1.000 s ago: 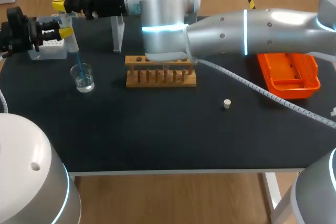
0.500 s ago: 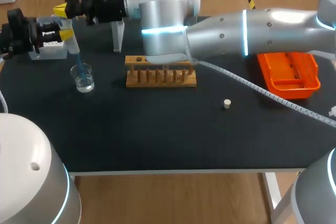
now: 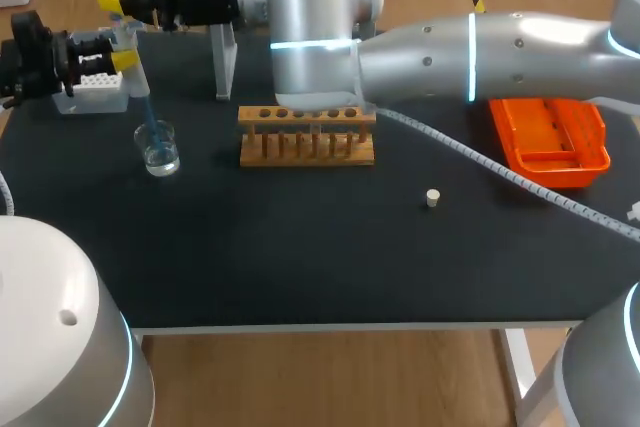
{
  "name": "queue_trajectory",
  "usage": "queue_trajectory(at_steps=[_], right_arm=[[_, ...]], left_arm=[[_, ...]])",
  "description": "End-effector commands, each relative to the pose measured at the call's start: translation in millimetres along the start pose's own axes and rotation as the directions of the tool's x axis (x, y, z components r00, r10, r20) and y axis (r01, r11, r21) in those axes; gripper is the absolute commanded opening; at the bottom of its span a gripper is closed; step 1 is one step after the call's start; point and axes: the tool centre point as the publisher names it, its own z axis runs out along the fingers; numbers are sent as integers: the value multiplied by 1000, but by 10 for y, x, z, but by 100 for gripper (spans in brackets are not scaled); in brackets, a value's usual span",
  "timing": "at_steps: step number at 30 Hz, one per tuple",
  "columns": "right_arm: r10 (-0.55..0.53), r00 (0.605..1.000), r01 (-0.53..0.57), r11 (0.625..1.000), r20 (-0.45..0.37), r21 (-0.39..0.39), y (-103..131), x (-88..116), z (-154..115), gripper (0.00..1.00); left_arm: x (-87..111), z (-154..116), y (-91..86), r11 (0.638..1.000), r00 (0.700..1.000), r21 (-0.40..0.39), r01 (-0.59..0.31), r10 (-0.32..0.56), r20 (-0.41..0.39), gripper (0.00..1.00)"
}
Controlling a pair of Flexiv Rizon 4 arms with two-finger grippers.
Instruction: Invert the test tube, pick up the pipette, mount the tip to pipette, aspirate from beaker and dispense into the tube, eject the tip, return the pipette, and cap with the stopper.
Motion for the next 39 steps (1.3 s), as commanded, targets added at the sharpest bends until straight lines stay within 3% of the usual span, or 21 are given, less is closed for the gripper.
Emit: queue_trajectory(at_steps=[1,2,3,4,10,26,39], right_arm=[[-16,1000,16,1000,12,6,151,112,-184,20],[-26,1000,25,1000,16,6,182,138,-230,48],[-35,999,35,999,18,6,202,153,-267,98],[-41,999,41,999,19,12,215,167,-305,100],[-72,997,71,996,10,56,221,282,-654,100],[-81,997,78,981,14,177,-107,419,-2091,100],[-70,997,63,970,22,233,-454,269,-2816,100]], left_arm=[[-6,-8,-4,1000,1000,0,1,-1,-4,0],[-6,-8,-4,1000,1000,0,1,-1,-4,0],[-6,-8,-4,1000,1000,0,1,-1,-4,0],[-6,-8,-4,1000,1000,0,1,-1,-4,0],[-6,-8,-4,1000,1000,0,1,-1,-4,0],[-6,-8,-4,1000,1000,0,1,-1,-4,0],[-6,-8,-4,1000,1000,0,1,-1,-4,0]])
